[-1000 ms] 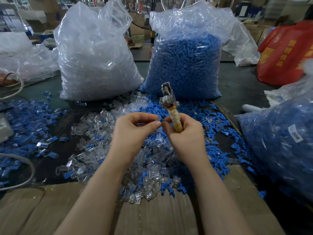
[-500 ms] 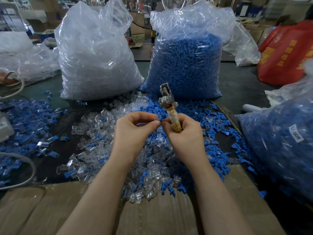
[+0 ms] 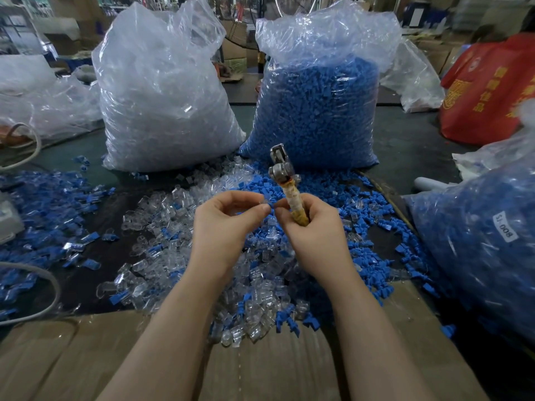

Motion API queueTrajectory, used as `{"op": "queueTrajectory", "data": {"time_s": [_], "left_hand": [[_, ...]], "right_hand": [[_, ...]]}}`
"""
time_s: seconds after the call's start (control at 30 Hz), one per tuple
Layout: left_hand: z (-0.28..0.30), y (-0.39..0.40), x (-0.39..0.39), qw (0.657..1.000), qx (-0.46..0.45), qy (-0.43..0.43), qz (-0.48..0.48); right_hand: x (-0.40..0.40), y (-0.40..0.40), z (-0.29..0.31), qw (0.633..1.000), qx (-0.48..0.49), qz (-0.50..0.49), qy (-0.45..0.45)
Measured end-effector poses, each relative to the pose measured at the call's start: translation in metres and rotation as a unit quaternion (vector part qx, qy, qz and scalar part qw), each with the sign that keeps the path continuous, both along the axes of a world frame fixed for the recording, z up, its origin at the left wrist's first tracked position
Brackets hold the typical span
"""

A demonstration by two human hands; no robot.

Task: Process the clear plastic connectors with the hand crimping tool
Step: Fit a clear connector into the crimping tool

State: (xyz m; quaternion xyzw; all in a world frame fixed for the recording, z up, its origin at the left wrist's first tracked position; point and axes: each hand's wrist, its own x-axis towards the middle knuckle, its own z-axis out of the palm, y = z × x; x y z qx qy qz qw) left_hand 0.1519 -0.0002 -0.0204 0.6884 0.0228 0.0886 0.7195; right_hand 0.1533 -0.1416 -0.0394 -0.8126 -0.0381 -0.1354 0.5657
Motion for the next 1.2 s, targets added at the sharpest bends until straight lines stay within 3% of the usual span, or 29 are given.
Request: {"op": "queueTrajectory", "data": {"time_s": [0.17, 0.5, 1.2], "left_hand": [[0.003, 0.004, 0.003, 0.997, -0.075, 0.005, 0.009], [0.007, 0.009, 0.006, 0.996, -0.058, -0.061, 0.003], [0.005, 0.012, 0.008, 0.993, -0.084, -0.081, -0.016]], "right_hand": [[0.000, -0.009, -0.002, 0.997, -0.073, 0.011, 0.002], [0.000, -0.016, -0.004, 0.980, -0.194, 0.039, 0.037], [-0.003, -0.015, 0.000, 0.978, -0.177, 0.093, 0.052]]}}
